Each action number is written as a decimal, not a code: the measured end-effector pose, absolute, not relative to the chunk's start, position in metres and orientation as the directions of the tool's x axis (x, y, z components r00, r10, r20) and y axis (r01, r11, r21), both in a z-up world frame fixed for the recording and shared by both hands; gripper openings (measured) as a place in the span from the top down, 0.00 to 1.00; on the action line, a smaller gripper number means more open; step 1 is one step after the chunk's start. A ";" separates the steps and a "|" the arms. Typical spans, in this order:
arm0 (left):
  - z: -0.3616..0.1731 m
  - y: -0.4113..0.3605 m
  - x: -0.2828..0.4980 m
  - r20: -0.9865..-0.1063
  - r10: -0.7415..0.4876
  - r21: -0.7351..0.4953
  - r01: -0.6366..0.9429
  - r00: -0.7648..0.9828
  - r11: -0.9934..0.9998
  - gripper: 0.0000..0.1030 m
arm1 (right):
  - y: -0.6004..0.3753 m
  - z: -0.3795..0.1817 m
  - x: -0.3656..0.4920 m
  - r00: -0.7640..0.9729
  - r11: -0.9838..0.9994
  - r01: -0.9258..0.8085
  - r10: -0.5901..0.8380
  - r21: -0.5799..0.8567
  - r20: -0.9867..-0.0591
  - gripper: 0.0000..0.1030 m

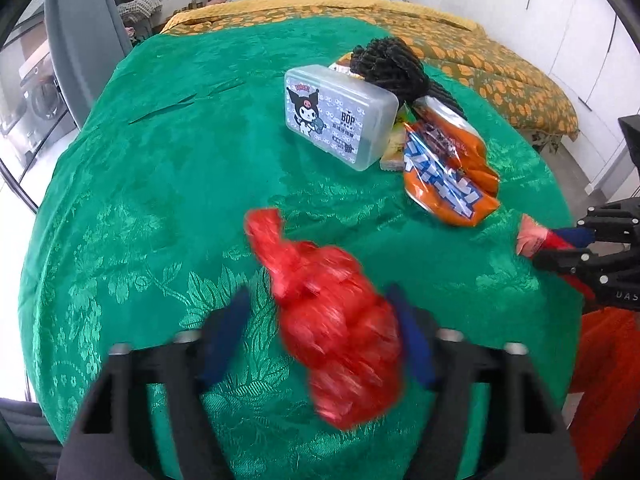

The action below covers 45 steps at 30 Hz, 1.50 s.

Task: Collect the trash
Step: 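Carry the red bag to the blue basket and release it while the right tool drops the red wrapper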

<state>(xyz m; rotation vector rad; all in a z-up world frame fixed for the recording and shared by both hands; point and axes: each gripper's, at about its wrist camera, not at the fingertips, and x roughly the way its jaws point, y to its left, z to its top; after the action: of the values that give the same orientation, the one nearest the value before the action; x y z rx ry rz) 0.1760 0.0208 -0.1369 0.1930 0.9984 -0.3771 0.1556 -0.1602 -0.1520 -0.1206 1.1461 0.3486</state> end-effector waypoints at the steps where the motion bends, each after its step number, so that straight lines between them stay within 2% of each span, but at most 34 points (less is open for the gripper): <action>1: -0.137 0.022 0.175 -0.846 -0.218 -0.014 0.388 0.486 0.921 0.54 | -0.161 -0.150 0.153 0.375 0.939 -0.333 0.213 0.084 -0.902 0.85; 6: -0.128 0.025 0.162 -0.825 -0.252 -0.043 0.388 0.505 0.921 0.58 | -0.177 -0.138 0.138 0.436 0.940 -0.309 0.275 0.145 -0.857 0.85; 13: -0.102 -0.020 0.122 -0.785 -0.387 -0.128 0.485 0.484 0.865 0.58 | -0.223 -0.125 0.122 0.526 0.940 -0.232 0.337 0.249 -0.781 0.85; 19: -0.085 -0.113 0.103 -0.757 -0.508 -0.191 0.604 0.412 0.774 0.58 | -0.296 -0.107 0.109 0.635 0.967 -0.083 0.239 0.242 -0.735 0.85; 23: -0.087 -0.181 0.097 -0.755 -0.548 -0.208 0.661 0.360 0.721 0.58 | -0.344 -0.101 0.106 0.667 0.982 0.005 0.136 0.187 -0.733 0.85; 30: -0.120 -0.293 0.101 -0.788 -0.543 -0.211 0.702 0.289 0.680 0.57 | -0.423 -0.120 0.110 0.676 0.978 0.130 0.032 0.162 -0.737 0.85; 40: -0.198 -0.383 0.129 -0.842 -0.488 -0.215 0.689 0.228 0.693 0.56 | -0.502 -0.175 0.111 0.642 0.934 0.237 0.056 0.267 -0.765 0.84; 42: -0.207 -0.389 0.135 -0.844 -0.485 -0.211 0.689 0.229 0.693 0.55 | -0.508 -0.180 0.114 0.639 0.928 0.238 0.072 0.285 -0.766 0.82; 43: -0.215 -0.397 0.138 -0.842 -0.489 -0.213 0.693 0.228 0.689 0.50 | -0.511 -0.183 0.115 0.636 0.925 0.242 0.078 0.294 -0.768 0.73; 44: -0.220 -0.401 0.141 -0.842 -0.490 -0.214 0.695 0.224 0.687 0.40 | -0.515 -0.186 0.116 0.631 0.919 0.250 0.084 0.305 -0.771 0.59; 45: -0.224 -0.404 0.144 -0.846 -0.485 -0.210 0.695 0.224 0.688 0.35 | -0.520 -0.189 0.117 0.628 0.911 0.265 0.085 0.315 -0.773 0.53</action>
<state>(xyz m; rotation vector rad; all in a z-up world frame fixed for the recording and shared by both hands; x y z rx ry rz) 0.1442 -0.4038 -0.2238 0.2304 1.0680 -0.8234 0.1167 -0.5197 -0.1893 0.4258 0.8927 -0.1067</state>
